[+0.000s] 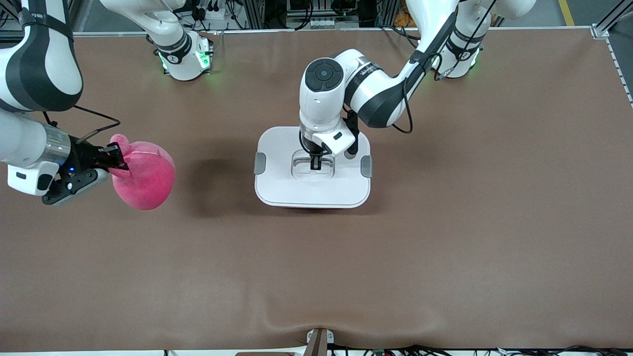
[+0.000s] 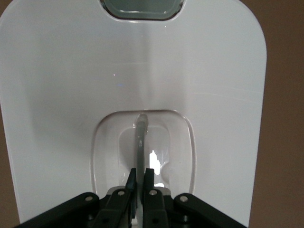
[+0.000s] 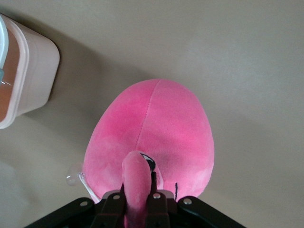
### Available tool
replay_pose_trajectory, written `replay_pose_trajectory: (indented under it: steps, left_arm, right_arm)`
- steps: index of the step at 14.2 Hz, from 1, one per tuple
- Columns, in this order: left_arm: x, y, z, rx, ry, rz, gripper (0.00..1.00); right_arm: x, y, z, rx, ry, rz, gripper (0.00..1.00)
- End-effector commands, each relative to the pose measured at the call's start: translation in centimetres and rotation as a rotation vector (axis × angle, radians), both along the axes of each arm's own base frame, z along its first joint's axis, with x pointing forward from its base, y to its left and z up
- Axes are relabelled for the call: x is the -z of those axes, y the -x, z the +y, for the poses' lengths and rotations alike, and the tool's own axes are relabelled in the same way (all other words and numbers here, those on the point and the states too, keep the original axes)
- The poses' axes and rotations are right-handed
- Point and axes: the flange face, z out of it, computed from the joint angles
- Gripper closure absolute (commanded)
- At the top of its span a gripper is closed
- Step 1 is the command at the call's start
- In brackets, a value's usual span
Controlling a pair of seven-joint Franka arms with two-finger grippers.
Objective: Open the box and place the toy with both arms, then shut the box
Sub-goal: 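Lift the pink toy with the right gripper while the left gripper holds the lid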
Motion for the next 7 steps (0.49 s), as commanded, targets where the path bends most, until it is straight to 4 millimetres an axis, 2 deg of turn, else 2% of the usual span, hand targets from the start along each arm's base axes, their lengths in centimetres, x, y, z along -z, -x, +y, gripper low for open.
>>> replay_pose_trajectory:
  steps: [1, 3, 5, 7]
  left_arm:
    - [-2.6, -0.9, 2.0, 0.017, -0.016, -0.024, 1.0]
    - [-3.8, -1.8, 3.3, 0.019, -0.016, -0.031, 1.0]
    - [-4.5, -3.6, 5.6, 0.037, -0.019, -0.04, 1.0]
    - [-5.1, -5.4, 8.1, 0.051, -0.028, -0.041, 1.0]
  right_arm:
    - [-1.6, 0.1, 3.9, 0.048, 0.01, 0.006, 1.0]
    - [-1.8, 0.3, 6.3, 0.082, -0.026, 0.019, 1.0]
    - [-1.1, 0.4, 8.6, 0.136, -0.087, 0.057, 1.0]
    - [-0.7, 0.8, 12.4, 0.171, -0.135, 0.093, 1.0]
